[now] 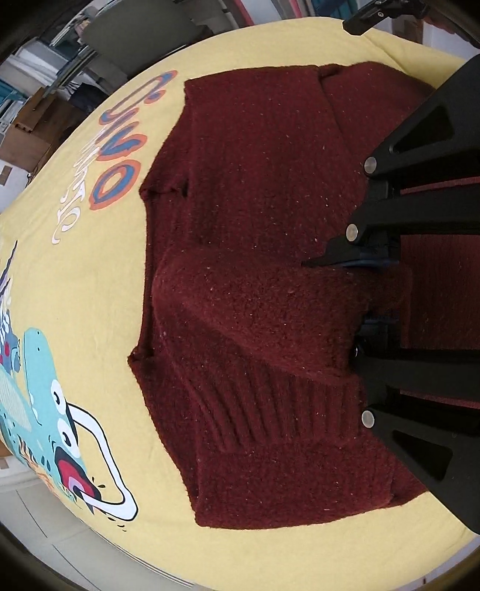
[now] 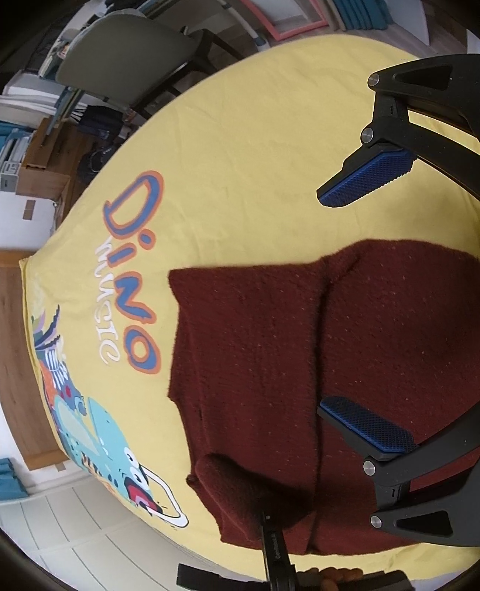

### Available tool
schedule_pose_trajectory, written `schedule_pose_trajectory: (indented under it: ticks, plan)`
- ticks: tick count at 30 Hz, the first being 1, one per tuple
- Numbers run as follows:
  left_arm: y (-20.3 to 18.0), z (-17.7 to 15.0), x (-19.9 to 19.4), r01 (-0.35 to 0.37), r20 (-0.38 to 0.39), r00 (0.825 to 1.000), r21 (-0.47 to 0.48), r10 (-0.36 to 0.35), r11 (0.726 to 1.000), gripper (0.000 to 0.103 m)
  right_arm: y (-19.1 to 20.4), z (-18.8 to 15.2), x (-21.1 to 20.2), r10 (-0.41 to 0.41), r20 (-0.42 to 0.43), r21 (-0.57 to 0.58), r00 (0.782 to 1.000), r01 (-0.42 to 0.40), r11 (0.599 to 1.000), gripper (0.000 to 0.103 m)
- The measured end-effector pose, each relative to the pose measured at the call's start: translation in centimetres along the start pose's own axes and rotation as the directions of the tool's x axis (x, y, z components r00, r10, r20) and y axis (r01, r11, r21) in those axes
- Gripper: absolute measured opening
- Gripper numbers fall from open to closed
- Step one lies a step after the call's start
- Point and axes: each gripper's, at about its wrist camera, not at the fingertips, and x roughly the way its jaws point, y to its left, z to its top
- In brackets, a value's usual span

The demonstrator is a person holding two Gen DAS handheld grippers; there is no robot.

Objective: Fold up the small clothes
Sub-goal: 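Fold the held sleeve across the sweater body and release it, then grasp the sweater side edge with the left gripper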

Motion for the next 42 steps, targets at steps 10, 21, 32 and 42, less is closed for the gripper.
schedule_pose_trajectory:
  ticks: [10,21,32,42]
  plan:
    - [-0.3,-0.2,-0.7,0.021,-0.038,0.999,0.011,-0.021,1.0,0.086,-0.5,-0.3,-0.1,0.004,0.003,0.025,1.0,-0.004,1.0,0.102]
    - [-0.1,-2.1,-4.1,0.007,-0.054,0.999,0.127,0.0,0.992,0.102,-0.8,-0.4,-0.6,0.006,0.012,0.034,1.0,-0.007,0.999,0.102]
    - [9.6,-5.3,-4.8,-0.099,-0.053,0.993,0.066,0.103,0.993,0.101,0.9,-0.7,-0.1,0.014,-0.001,-0.011,1.0,-0.014,1.0,0.102]
    - [14.7,-7.3,-1.1,-0.113,-0.073,0.991,-0.028,0.111,0.993,0.094,3.4,-0.8,1.3,0.003,-0.043,-0.061,0.999,-0.006,0.998,0.102]
